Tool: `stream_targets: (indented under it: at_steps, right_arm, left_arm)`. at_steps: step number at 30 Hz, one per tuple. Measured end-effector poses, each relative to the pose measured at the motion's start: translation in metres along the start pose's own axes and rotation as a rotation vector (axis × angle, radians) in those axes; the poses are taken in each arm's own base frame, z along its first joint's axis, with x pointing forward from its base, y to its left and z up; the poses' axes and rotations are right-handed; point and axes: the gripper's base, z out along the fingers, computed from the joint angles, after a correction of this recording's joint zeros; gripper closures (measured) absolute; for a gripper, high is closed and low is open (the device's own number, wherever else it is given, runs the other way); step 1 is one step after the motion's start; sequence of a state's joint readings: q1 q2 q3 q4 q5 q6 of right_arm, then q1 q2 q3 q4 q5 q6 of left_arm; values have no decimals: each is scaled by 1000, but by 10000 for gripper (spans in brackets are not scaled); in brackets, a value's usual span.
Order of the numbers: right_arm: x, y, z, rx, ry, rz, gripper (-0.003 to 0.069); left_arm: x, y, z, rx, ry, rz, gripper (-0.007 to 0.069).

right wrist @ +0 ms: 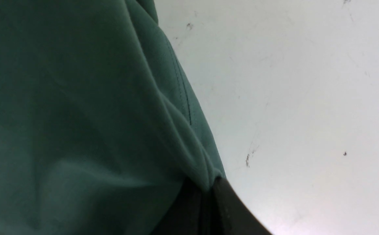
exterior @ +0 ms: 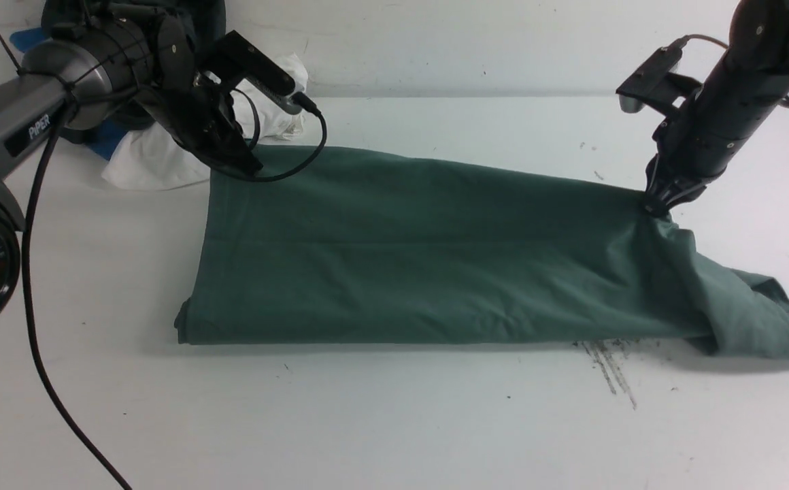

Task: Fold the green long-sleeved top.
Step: Use both arms to drag the lower edge of the fabric forward and fold it over the upper edge

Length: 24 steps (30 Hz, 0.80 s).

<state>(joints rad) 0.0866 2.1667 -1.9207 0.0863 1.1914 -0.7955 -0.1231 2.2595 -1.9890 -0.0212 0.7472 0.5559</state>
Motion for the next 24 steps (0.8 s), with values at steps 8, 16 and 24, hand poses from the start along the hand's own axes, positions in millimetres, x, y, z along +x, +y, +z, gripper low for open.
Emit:
stream_targets:
  at_steps: [8, 16, 24]
  right_arm:
    - [-1, -2, 9, 13, -13, 31, 648]
    - [-2, -4, 8, 28, -19, 97, 550]
    - [8, -6, -33, 111, 42, 284, 273]
  left_arm:
    - [12, -4, 28, 16, 24, -37, 552]
    - [9, 2, 16, 50, -6, -136, 294]
    - [-5, -46, -38, 322, 189, -127, 298]
